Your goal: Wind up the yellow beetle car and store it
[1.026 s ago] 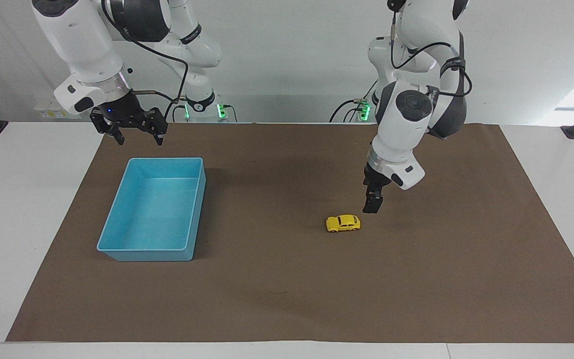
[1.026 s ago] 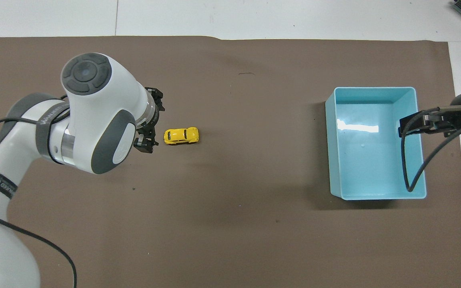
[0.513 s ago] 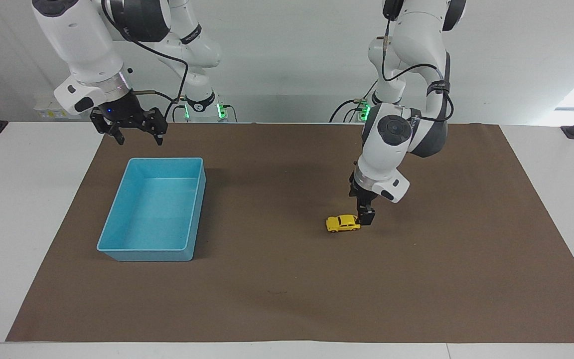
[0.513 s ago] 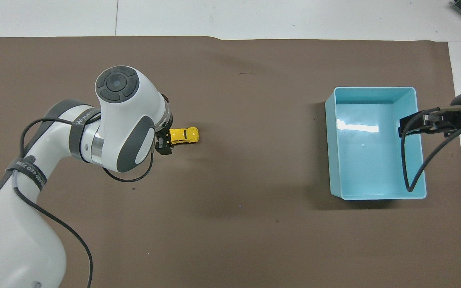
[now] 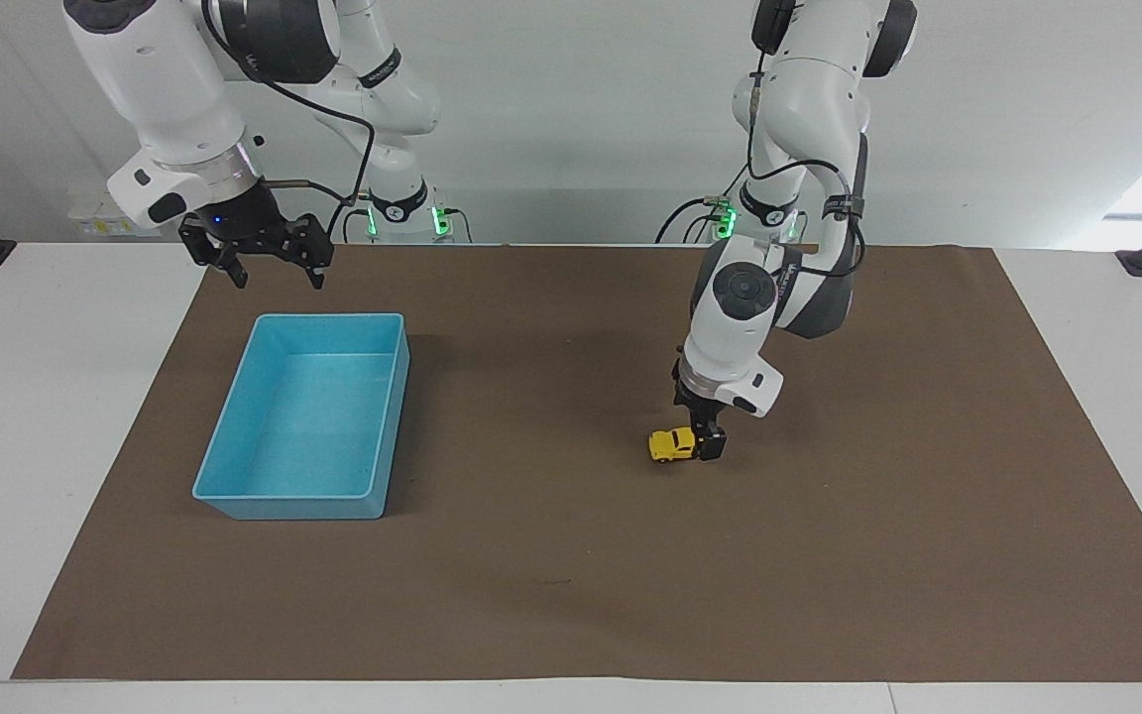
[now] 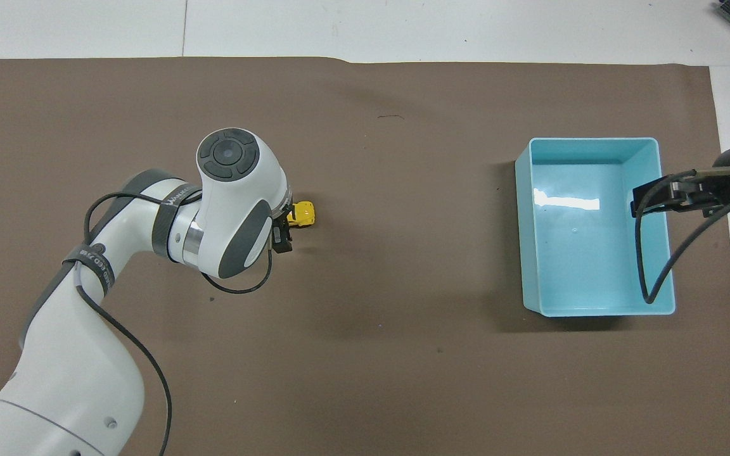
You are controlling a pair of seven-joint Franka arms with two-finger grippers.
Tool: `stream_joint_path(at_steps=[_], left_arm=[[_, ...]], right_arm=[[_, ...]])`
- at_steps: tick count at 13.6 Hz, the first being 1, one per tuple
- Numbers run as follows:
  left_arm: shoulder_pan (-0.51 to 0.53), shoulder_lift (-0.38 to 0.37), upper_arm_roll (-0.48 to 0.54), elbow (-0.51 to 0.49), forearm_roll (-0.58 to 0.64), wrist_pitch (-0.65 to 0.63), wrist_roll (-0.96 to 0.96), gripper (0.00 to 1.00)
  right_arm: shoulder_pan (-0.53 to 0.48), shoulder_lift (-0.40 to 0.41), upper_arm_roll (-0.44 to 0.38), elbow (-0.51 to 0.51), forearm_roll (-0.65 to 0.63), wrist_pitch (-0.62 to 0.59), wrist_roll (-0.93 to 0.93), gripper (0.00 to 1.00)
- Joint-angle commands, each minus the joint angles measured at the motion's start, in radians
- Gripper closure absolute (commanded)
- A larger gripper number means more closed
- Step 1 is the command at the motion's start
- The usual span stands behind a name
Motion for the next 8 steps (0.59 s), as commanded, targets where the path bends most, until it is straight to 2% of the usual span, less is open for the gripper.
stream_joint_path(at_steps=[1, 4, 5, 6, 7, 8], left_arm=[[-0.018, 0.017, 0.017, -0.011, 0.032, 0.027, -0.022, 0.00], [-0.020, 0.017, 0.017, -0.016, 0.050, 0.010, -0.010, 0.00], [-0.020, 0.017, 0.016, -0.016, 0.060, 0.011, -0.006, 0.09], [-0.021, 0.017, 0.016, -0.016, 0.061, 0.014, 0.005, 0.50], [-0.021, 0.017, 0.014, -0.016, 0.061, 0.011, 0.034, 0.85], [-0.021, 0.017, 0.014, -0.016, 0.061, 0.010, 0.069, 1.00]], right_arm=[[-0.017, 0.008, 0.012, 0.011, 0.009, 0.002, -0.020, 0.00], [-0.017, 0.008, 0.012, 0.011, 0.009, 0.002, -0.020, 0.00], [-0.017, 0.008, 0.012, 0.011, 0.009, 0.002, -0.020, 0.00], [-0.017, 0.008, 0.012, 0.011, 0.009, 0.002, -0.020, 0.00], [-0.017, 0.008, 0.012, 0.011, 0.009, 0.002, -0.020, 0.00], [-0.018, 0.008, 0.012, 0.011, 0.009, 0.002, -0.020, 0.00]])
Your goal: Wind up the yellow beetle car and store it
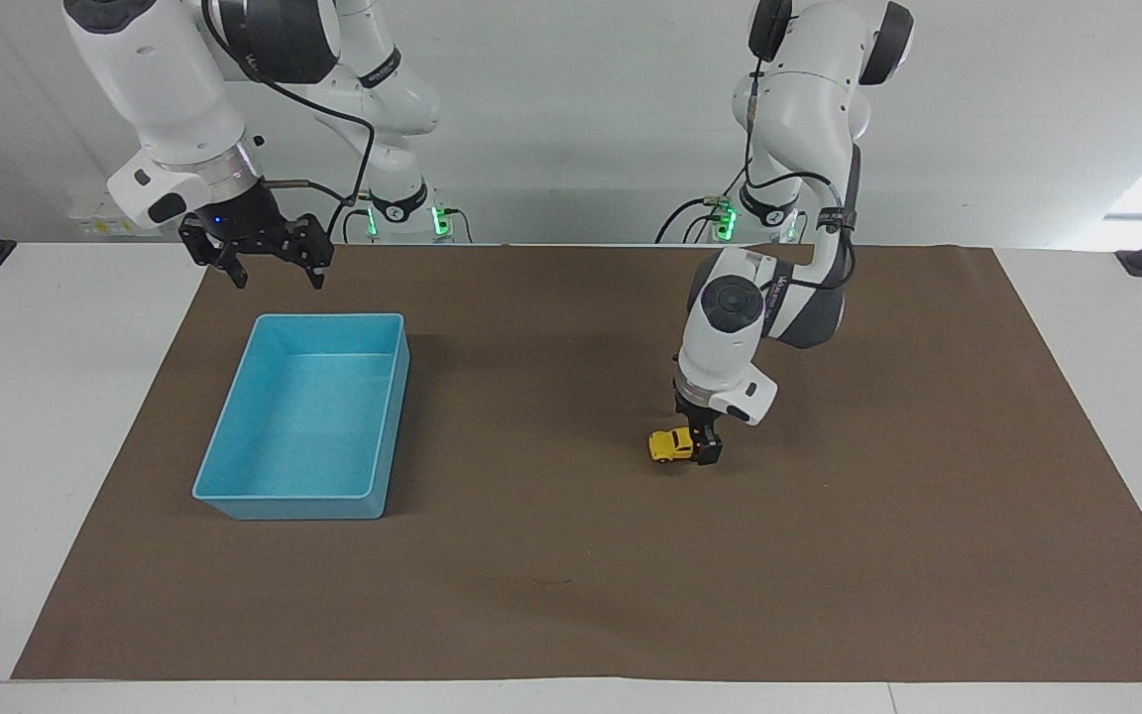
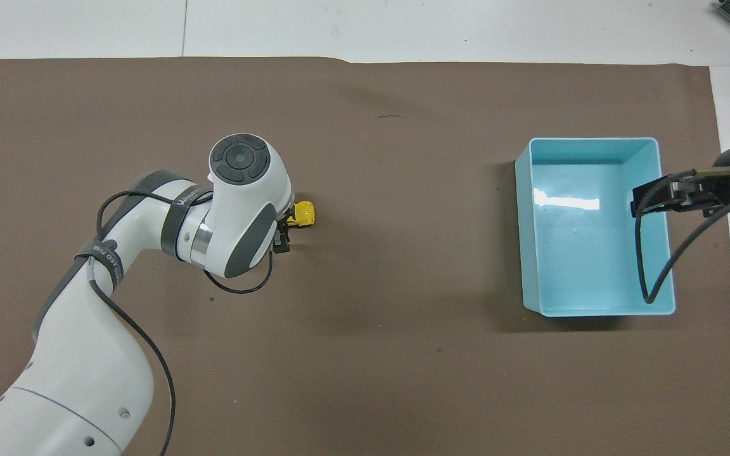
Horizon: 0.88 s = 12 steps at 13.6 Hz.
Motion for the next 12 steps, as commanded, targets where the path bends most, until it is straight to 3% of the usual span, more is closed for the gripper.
stream_joint_path(at_steps=[1, 12], left_arm=[[-0.020, -0.007, 0.015, -0.015, 0.015, 0.009, 0.075, 1.00], [0.018, -0.019, 0.020, -0.064, 0.012, 0.021, 0.138, 1.00]], right_arm=[[-0.017, 0.008, 0.012, 0.011, 0.009, 0.002, -0.020, 0.00], [-0.018, 0.008, 0.012, 0.011, 0.009, 0.002, -0.020, 0.00]])
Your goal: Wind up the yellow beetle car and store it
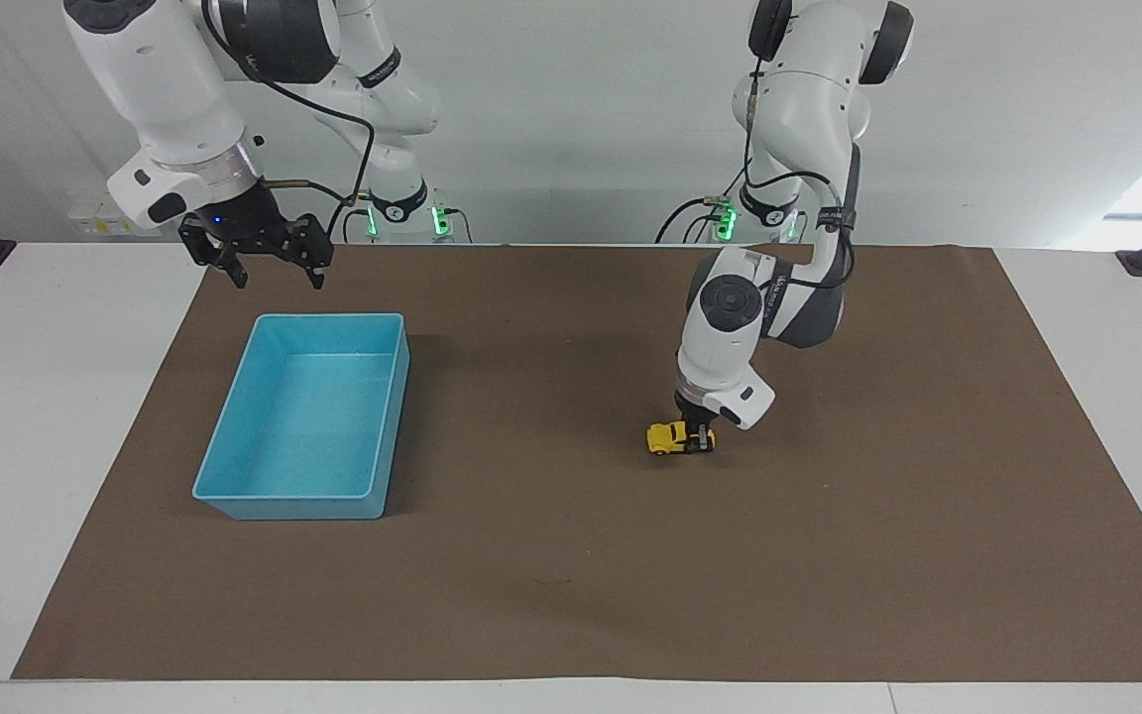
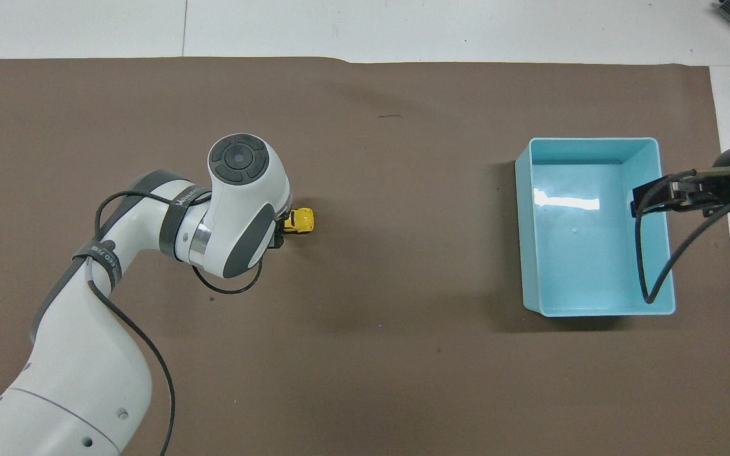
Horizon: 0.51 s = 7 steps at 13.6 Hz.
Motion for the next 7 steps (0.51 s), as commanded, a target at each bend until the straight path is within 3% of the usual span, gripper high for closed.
stream_joint_path(at_steps=[1, 7], left_arm=[[0.021, -0.014, 0.014, -0.057, 0.012, 0.025, 0.012, 1.00], [0.090, -0.021, 0.018, -0.101, 0.055, 0.042, 0.087, 1.00]], right_arm=[[-0.017, 0.008, 0.012, 0.011, 0.009, 0.002, -0.020, 0.00], [-0.017, 0.008, 0.012, 0.011, 0.009, 0.002, -0.020, 0.00]])
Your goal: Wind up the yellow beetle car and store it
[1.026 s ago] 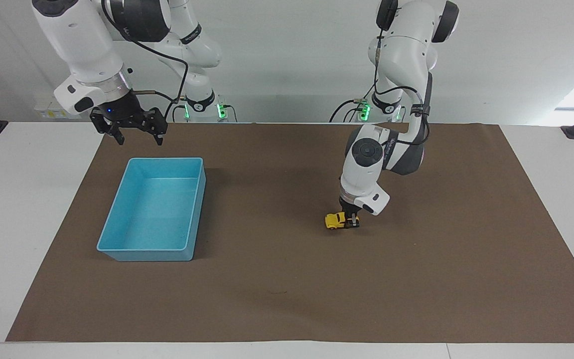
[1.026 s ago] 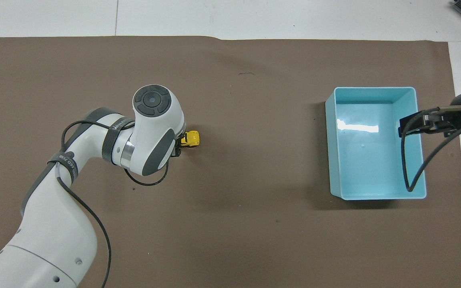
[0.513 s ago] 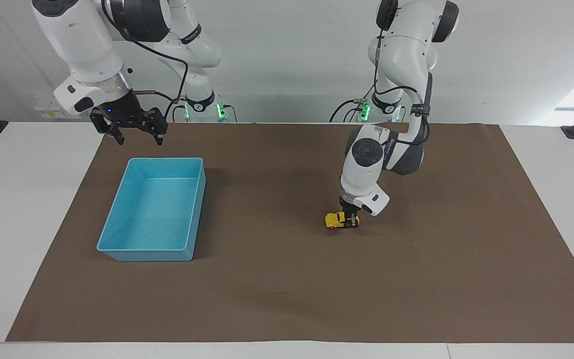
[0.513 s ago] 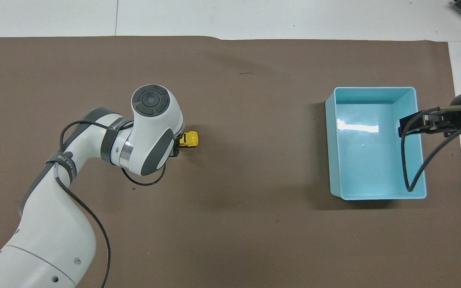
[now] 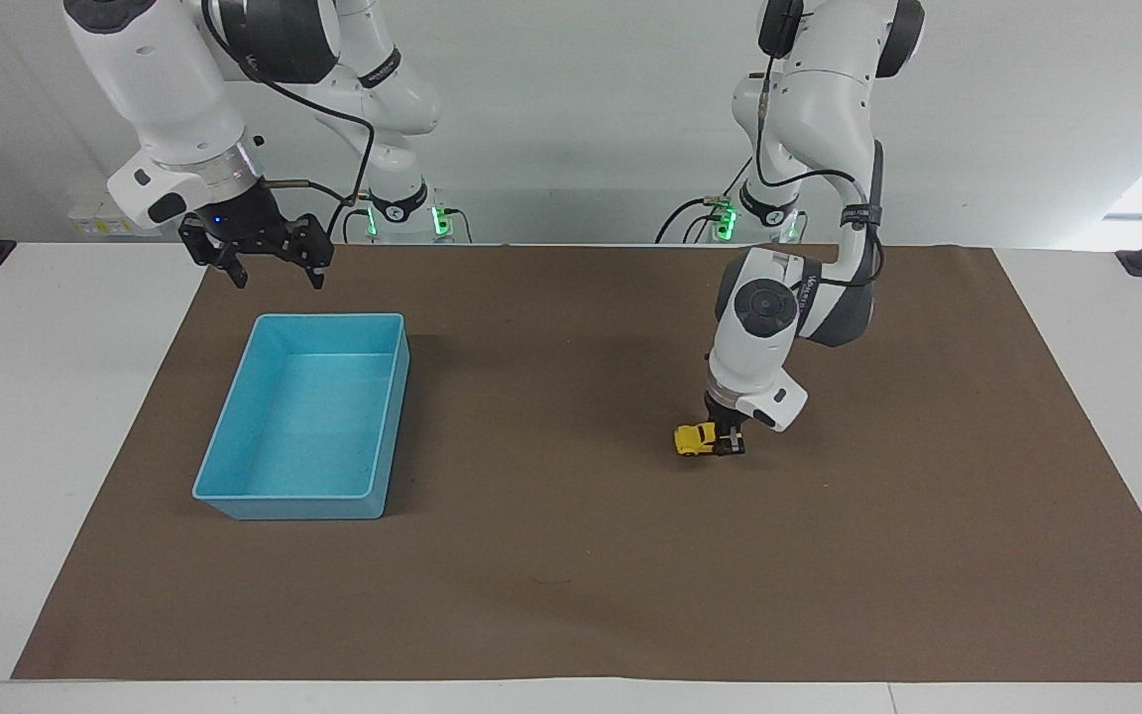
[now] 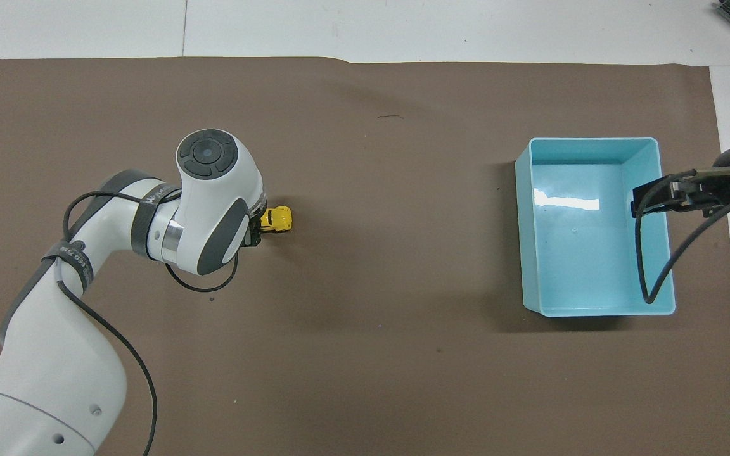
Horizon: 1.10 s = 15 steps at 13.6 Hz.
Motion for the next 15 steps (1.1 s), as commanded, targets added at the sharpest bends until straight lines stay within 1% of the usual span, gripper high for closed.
stream_joint_path(at_steps=[1, 4, 6, 12, 13, 14, 15], left_arm=[[0.052, 0.007, 0.007, -0.066, 0.046, 0.062, 0.073, 1.00], [0.104, 0.006, 0.007, -0.070, 0.077, 0.075, 0.133, 1.00], [0.120, 0.007, 0.007, -0.070, 0.078, 0.081, 0.136, 1.00], [0.134, 0.007, 0.007, -0.070, 0.094, 0.086, 0.146, 1.00], [0.135, 0.007, 0.007, -0.069, 0.094, 0.086, 0.146, 0.94], [0.135, 0.007, 0.007, -0.063, 0.094, 0.082, 0.141, 0.35], [0.137, 0.003, 0.008, -0.051, 0.092, 0.073, 0.139, 0.00]], right_arm=[[-0.018, 0.008, 0.012, 0.011, 0.009, 0.002, -0.020, 0.00], [-0.017, 0.008, 0.012, 0.011, 0.009, 0.002, -0.020, 0.00], [-0.018, 0.008, 0.012, 0.011, 0.010, 0.002, -0.020, 0.00], [-0.018, 0.008, 0.012, 0.011, 0.009, 0.002, -0.020, 0.00], [-0.018, 0.008, 0.012, 0.011, 0.009, 0.002, -0.020, 0.00], [-0.017, 0.008, 0.012, 0.011, 0.009, 0.002, -0.020, 0.00], [-0.018, 0.008, 0.011, 0.011, 0.009, 0.002, -0.020, 0.00]])
